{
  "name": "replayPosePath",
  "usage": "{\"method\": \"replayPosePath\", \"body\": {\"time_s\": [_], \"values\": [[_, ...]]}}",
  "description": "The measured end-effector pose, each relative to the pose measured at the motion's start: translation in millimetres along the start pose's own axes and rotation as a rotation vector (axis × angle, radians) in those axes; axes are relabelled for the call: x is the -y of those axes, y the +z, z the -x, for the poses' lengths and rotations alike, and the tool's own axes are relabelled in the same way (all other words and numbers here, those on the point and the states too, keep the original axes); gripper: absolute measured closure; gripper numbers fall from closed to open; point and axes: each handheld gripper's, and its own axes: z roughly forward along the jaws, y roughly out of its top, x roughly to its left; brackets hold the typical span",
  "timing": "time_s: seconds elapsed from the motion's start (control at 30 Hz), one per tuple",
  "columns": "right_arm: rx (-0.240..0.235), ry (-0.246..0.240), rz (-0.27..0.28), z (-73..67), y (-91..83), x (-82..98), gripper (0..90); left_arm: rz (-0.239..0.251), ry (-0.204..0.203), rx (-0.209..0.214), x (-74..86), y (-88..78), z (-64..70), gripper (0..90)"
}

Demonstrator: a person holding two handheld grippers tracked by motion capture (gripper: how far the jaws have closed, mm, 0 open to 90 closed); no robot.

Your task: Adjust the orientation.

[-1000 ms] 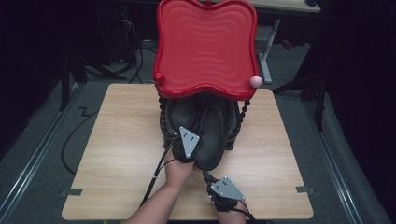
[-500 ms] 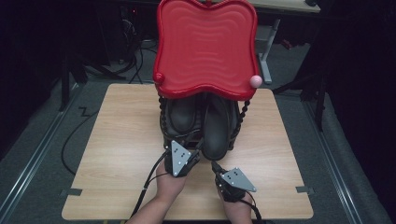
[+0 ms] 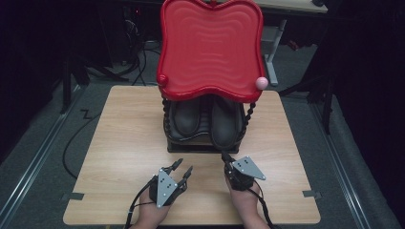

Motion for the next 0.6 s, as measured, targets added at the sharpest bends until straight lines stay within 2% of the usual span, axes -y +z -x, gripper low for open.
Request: {"method": "replayPosePath", "body": {"time_s": [0.13,0.37,0.6], "values": [[0.007,0.019,0.010,2.5,-2.8,4.4,89.3,-0.036,0.005,0.004,7.4,3.7,0.4,57.3],[0.007,0.046,0.038,7.7,-14.6,1.1,89.2,-0.041,0.012,0.019,9.0,5.9,5.7,56.7],[0.014,0.059,0.048,9.8,-2.6,-1.7,89.4,-0.050,0.014,0.018,10.2,5.6,5.5,56.5]]}}
